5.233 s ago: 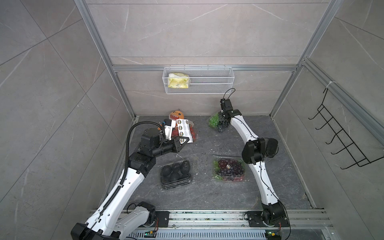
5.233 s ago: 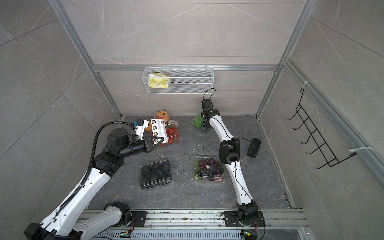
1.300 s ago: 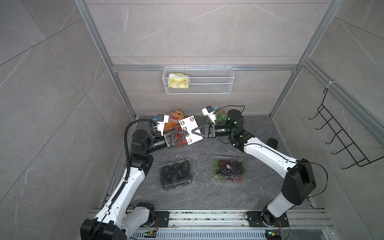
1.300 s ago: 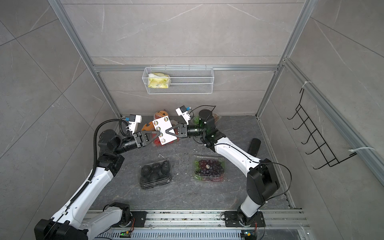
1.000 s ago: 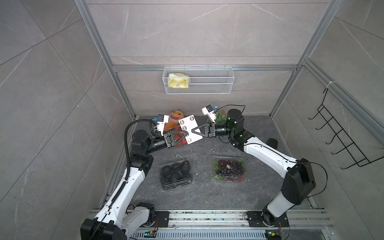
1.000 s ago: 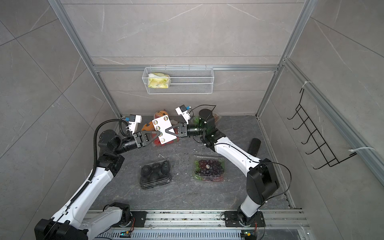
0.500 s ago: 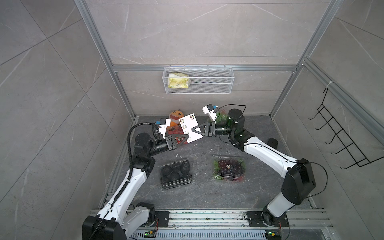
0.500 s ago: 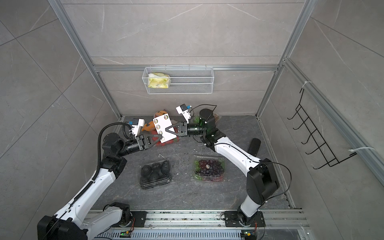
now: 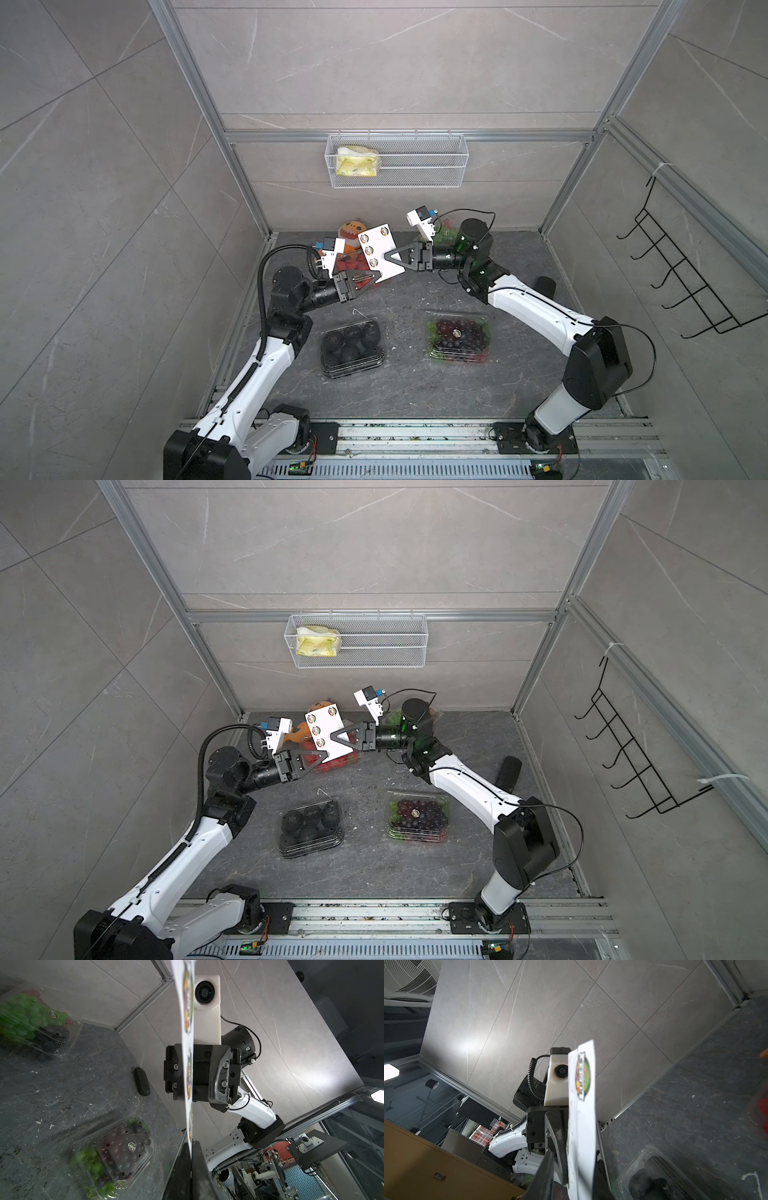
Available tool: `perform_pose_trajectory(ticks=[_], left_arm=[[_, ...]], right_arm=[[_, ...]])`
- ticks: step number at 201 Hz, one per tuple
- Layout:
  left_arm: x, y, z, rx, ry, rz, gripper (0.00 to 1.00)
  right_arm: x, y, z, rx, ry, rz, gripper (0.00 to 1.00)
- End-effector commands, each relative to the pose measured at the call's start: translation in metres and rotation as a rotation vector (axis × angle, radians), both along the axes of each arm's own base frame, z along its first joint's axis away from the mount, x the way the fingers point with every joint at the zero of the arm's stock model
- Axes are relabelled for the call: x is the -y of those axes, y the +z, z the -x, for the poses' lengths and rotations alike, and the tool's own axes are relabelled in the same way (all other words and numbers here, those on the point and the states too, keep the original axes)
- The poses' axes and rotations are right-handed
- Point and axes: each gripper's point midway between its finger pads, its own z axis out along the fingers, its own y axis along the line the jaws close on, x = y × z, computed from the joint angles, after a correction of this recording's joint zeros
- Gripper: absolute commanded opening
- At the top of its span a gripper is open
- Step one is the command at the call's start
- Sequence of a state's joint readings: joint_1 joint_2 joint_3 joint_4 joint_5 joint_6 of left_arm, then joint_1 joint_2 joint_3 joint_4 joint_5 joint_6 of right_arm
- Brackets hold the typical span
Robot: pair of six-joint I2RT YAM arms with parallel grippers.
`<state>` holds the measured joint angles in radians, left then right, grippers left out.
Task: Label fruit boxes
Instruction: Adjust the label sticker.
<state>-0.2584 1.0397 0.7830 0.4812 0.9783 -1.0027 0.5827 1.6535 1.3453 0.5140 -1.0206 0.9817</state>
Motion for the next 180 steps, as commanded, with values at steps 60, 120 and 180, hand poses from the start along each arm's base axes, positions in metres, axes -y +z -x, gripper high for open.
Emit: perform_pose_trajectory(ticks=[60,120,180], left_arm=[[0.001,0.034,0.005,0.116,-0.034,0.061,0.0],[0.001,0.038,0.007,0.126,-0.036,0.069,0.0],[0.001,0.04,0.012,0.135,-0.044,0.071,0.0]], right_arm=[[0.011,0.011,0.027,-0.008,0.069,-0.113,0.25],[0.004,0.018,0.038,0.006,0.105,-0.123,0.18],[0.003,0.018,0.036,0.004,0.099,-0.121,0.03]])
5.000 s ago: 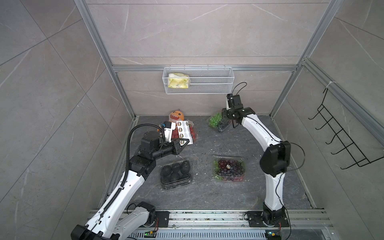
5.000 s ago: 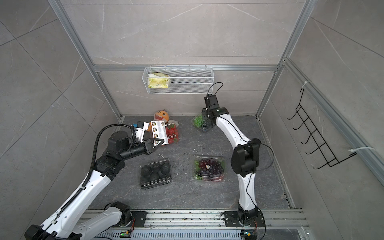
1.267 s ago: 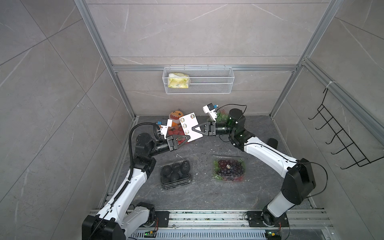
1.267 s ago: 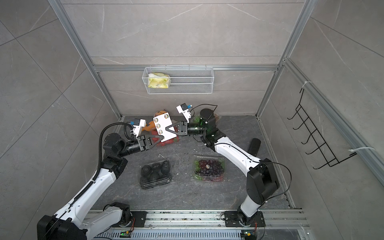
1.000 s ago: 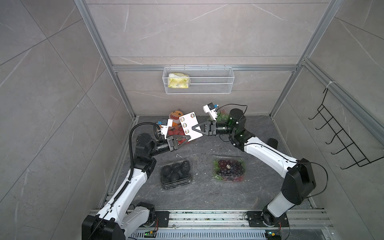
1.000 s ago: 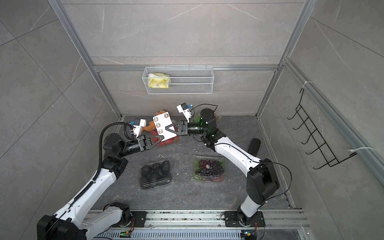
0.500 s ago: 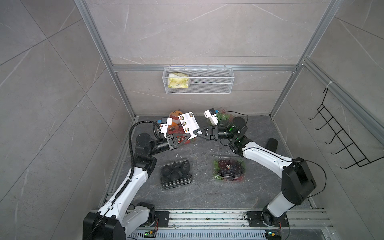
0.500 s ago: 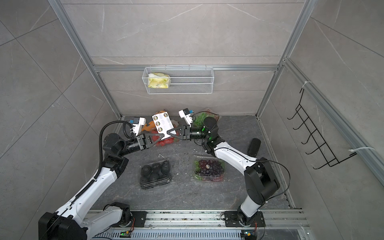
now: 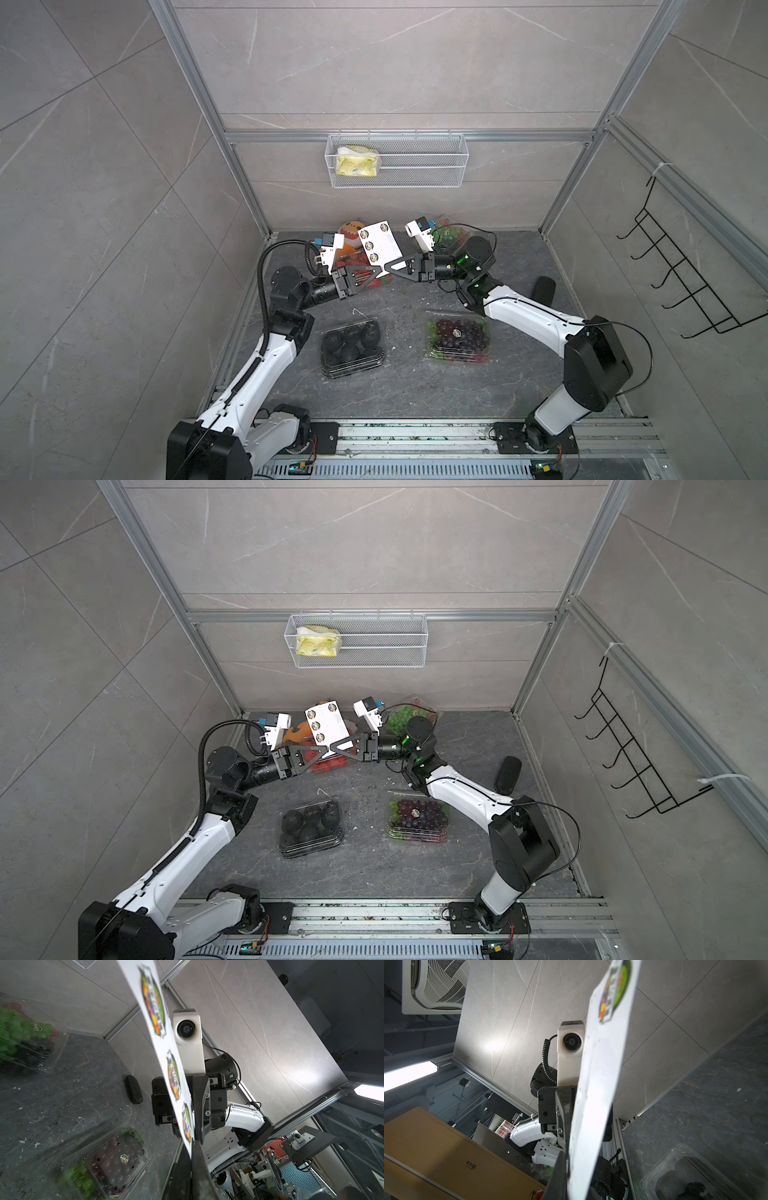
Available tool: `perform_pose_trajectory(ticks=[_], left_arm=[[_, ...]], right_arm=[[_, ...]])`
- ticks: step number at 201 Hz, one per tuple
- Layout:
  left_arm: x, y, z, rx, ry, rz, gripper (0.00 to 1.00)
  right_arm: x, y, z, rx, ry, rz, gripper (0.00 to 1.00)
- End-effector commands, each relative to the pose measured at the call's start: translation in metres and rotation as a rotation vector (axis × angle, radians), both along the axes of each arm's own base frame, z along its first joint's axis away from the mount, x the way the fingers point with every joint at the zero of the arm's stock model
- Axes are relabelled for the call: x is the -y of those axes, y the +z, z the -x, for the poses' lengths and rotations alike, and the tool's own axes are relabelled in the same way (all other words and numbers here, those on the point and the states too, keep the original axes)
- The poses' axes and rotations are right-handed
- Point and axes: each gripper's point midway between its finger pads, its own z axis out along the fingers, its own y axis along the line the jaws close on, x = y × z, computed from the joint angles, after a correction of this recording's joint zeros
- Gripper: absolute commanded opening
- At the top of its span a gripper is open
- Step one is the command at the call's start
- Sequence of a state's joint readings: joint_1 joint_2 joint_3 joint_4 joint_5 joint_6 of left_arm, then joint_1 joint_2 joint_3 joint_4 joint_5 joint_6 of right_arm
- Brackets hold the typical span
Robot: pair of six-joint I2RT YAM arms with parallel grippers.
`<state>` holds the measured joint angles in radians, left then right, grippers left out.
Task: Label fruit boxes
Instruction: Adjust the label sticker.
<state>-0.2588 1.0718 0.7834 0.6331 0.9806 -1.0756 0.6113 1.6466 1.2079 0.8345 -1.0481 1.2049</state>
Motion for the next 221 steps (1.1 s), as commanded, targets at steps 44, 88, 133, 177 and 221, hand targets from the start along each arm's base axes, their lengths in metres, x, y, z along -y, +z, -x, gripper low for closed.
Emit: perform_pose_trajectory(ticks=[44,88,133,177,221], left_arm=[[-0.001,0.029,0.017,0.111,-0.039,0.035,0.0],[-0.001,0.036,0.02,0.143,-0.055,0.072,0.0],[0.0,0.044,0.026,0.182,-0.064,0.089,0.0],[0.003,0.047,0.03,0.198,-0.074,0.092,0.0],[0.003,0.05,0.033,0.215,-0.075,0.097,0.0]], right_arm=[[0.001,0.02,0.01,0.054,0.025,-0.049,0.0],[-0.002,0.025,0.011,0.042,0.055,-0.086,0.0],[-0.003,0.034,0.018,0.05,0.088,-0.123,0.0],[-0.005,0.043,0.026,0.062,0.11,-0.148,0.0],[-0.004,0.054,0.032,0.064,0.136,-0.191,0.0]])
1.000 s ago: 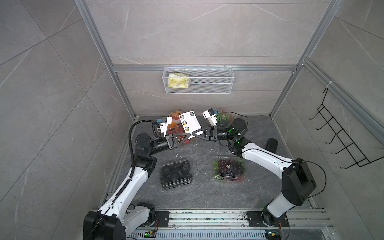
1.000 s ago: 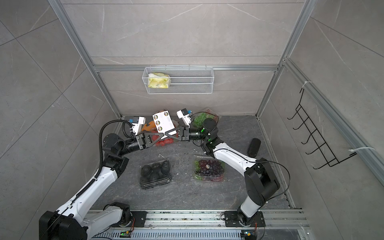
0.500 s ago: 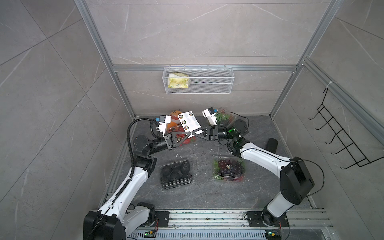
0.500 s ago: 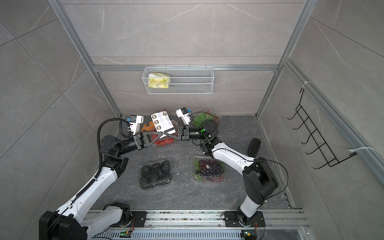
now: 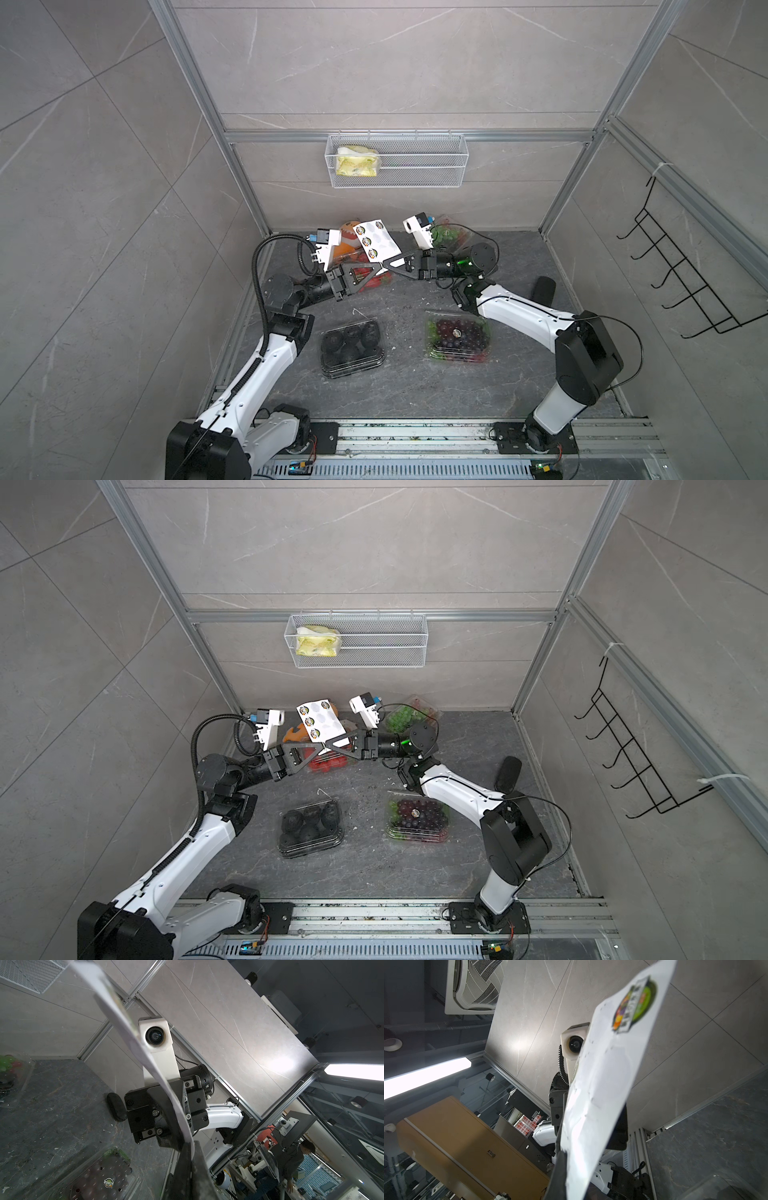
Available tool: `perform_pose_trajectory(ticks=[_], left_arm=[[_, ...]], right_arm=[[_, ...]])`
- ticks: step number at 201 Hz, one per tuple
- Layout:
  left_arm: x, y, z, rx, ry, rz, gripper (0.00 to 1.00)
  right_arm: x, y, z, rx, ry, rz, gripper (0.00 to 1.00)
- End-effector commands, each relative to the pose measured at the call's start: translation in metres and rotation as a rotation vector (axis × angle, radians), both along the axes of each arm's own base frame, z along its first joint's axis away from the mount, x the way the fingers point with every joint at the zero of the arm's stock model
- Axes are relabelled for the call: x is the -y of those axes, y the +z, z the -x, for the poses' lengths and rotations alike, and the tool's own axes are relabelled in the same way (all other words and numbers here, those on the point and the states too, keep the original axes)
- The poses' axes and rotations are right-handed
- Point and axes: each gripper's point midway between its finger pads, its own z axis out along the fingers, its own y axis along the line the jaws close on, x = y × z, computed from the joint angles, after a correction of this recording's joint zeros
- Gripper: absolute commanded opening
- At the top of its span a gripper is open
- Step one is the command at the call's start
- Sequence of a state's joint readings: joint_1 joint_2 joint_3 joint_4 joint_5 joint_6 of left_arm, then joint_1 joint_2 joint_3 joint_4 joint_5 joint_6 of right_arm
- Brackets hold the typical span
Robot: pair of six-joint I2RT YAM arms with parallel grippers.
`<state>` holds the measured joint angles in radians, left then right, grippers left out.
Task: Label fruit boxes
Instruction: Adjust the label sticker.
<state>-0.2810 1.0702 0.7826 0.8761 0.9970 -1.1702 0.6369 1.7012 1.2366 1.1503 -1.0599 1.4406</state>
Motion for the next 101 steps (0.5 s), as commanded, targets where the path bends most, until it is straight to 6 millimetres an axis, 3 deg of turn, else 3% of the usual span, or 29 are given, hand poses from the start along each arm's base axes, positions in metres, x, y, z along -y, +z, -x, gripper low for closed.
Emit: perform_pose_trajectory(ticks=[1,92,101], left_arm=[[0.0007,0.0142,0.0118,0.07,-0.019,0.015,0.0],[0.001,0.0142,0.0148,0.077,-0.025,0.004,0.0],[0.0008,0.0146,0.0158,0.079,-0.026,0.004,0.0]], right_arm=[[-0.0024,0.021,0.0145,0.052,0.044,-0.063,0.0],[0.0018,0.0284,0.0187,0.046,0.073,-0.125,0.0],[0.0013,0.0276,0.0176,0.042,0.071,-0.123,0.09]])
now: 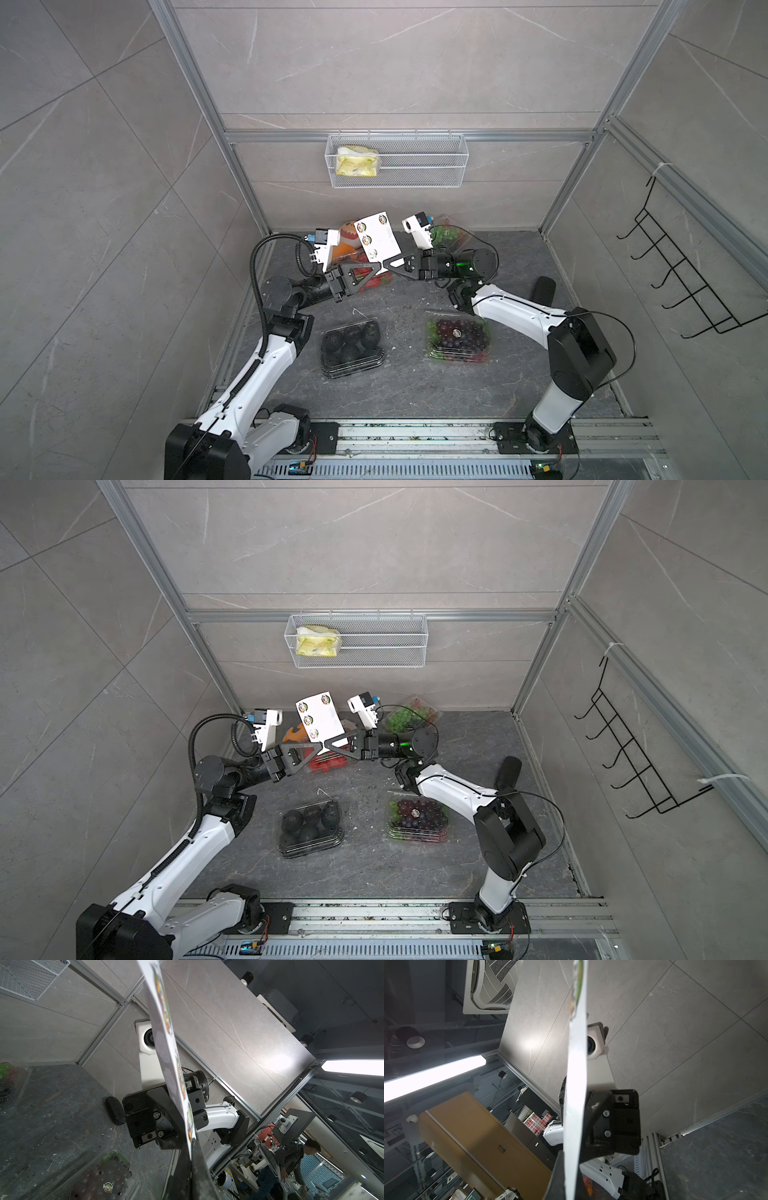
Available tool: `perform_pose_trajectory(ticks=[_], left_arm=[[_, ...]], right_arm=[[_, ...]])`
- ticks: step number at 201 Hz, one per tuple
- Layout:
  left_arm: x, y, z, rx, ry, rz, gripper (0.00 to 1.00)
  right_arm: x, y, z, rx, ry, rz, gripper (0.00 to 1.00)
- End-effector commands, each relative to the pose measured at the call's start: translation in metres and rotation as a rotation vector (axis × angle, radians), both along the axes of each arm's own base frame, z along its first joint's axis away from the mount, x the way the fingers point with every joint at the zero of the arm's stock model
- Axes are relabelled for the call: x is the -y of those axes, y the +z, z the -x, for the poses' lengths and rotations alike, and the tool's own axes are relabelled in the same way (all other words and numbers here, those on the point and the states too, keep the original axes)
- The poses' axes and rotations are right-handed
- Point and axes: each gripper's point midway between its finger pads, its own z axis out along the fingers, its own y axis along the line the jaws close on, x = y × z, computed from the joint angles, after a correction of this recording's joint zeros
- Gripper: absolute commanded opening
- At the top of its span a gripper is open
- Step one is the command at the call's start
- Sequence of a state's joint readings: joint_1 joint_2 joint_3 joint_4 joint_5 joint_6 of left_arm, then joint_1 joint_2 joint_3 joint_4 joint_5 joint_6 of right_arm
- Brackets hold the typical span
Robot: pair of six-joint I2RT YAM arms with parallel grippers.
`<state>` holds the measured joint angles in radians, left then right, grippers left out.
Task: Label fruit boxes
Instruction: Adjust the label sticker.
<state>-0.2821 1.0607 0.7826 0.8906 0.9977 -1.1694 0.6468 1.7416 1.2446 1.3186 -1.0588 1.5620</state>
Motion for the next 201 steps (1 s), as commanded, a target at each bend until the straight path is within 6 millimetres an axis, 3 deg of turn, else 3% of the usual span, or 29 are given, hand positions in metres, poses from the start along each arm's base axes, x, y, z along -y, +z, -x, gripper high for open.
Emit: perform_pose_trajectory(ticks=[1,30,77,121,135,201], left_arm=[[0.002,0.01,0.012,0.055,-0.024,-0.002,0.0],[0.002,0.011,0.013,0.057,-0.028,-0.009,0.0],[0.002,0.012,0.015,0.064,-0.03,-0.011,0.0],[0.001,0.014,0.014,0.067,-0.028,-0.006,0.0],[0.001,0.015,0.014,0.069,-0.03,-0.003,0.0],[0.001,0.016,0.016,0.075,-0.026,-0.003,0.0]], right_arm=[[0.001,0.02,0.01,0.046,0.024,-0.069,0.09],[0.002,0.02,0.007,0.046,0.009,-0.061,0.16],[0.007,0.018,0.003,0.039,-0.009,-0.065,0.15],[0.009,0.014,0.0,0.033,-0.018,-0.058,0.01],[0.009,0.013,-0.001,0.027,-0.016,-0.057,0.07],[0.013,0.01,0.001,0.025,-0.012,-0.057,0.13]])
